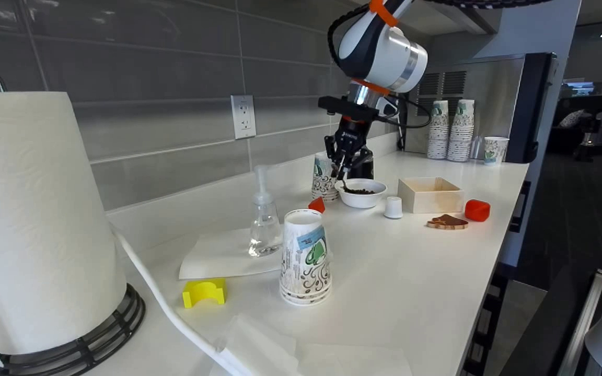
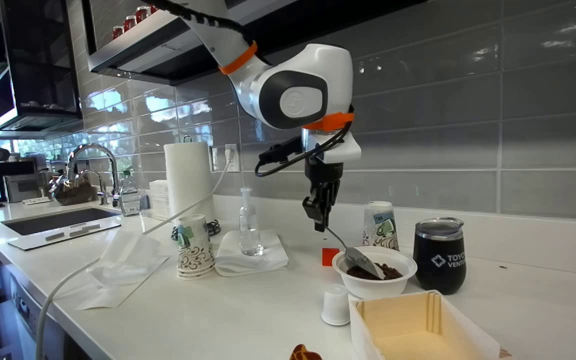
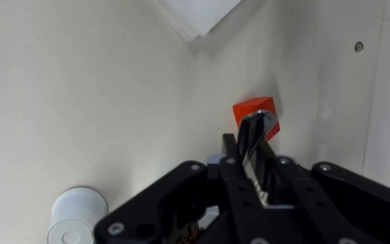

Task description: Stir the contents of the white bowl using the knife shovel. Then, pick up the orange objects and place them in the box.

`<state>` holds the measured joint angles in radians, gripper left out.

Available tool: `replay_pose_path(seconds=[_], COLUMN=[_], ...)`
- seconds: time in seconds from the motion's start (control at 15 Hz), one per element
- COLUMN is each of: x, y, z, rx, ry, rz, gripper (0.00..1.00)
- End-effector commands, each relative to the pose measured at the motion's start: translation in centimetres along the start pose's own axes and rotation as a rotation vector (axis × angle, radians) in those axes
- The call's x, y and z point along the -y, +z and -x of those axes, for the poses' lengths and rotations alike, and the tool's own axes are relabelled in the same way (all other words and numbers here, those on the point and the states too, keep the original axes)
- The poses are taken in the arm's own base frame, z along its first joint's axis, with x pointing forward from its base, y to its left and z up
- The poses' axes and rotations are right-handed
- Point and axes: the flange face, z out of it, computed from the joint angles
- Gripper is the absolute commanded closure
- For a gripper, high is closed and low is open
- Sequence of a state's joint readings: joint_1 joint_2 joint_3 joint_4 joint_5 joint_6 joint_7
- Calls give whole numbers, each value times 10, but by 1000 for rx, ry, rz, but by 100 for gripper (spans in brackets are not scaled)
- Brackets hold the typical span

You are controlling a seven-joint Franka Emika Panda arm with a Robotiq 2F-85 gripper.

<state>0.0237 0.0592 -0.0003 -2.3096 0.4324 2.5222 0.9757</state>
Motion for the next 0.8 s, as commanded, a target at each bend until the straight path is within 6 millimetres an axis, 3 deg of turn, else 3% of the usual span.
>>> replay_pose_path(seconds=[0.0,0.27,0.33,0.47,0.73], x=[-6,-9,-9,-9,-8], y=[7,17,17,17,16], z=[15,26,28,31,31], rx=[-102,-167,-175,-186,-197], ry=[14,5,4,3,11], rz=[17,69,76,85,85], gripper=[96,96,59,52,21])
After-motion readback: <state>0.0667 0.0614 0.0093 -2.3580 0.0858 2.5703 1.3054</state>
